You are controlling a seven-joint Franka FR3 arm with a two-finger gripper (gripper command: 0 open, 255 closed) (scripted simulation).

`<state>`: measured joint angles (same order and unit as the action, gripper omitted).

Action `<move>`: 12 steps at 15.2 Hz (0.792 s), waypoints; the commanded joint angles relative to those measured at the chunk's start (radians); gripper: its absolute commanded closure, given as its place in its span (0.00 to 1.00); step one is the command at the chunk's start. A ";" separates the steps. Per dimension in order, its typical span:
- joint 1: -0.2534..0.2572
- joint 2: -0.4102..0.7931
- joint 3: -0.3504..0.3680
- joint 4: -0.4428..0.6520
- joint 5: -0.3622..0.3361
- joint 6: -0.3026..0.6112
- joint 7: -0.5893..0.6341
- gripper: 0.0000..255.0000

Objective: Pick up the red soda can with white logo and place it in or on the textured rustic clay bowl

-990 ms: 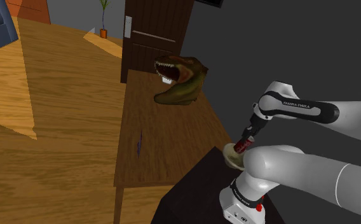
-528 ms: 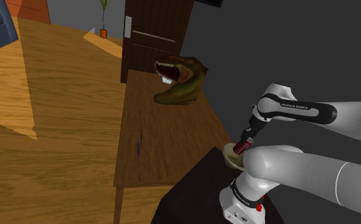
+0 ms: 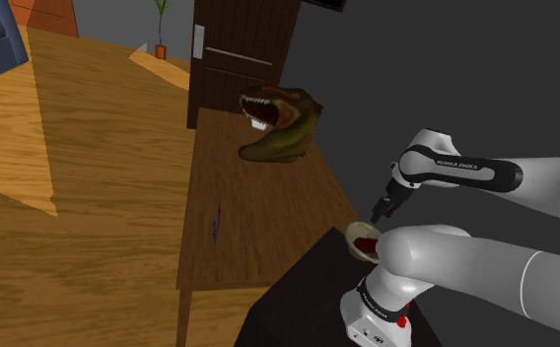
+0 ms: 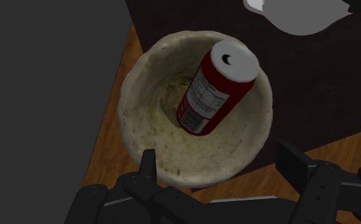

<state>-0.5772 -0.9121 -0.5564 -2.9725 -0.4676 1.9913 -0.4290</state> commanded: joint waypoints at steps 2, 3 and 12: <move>0.013 -0.035 0.033 0.052 0.035 -0.084 -0.002 0.00; 0.020 -0.047 0.048 0.079 0.052 -0.122 -0.003 0.00; 0.025 -0.054 0.060 0.102 0.064 -0.151 -0.004 0.00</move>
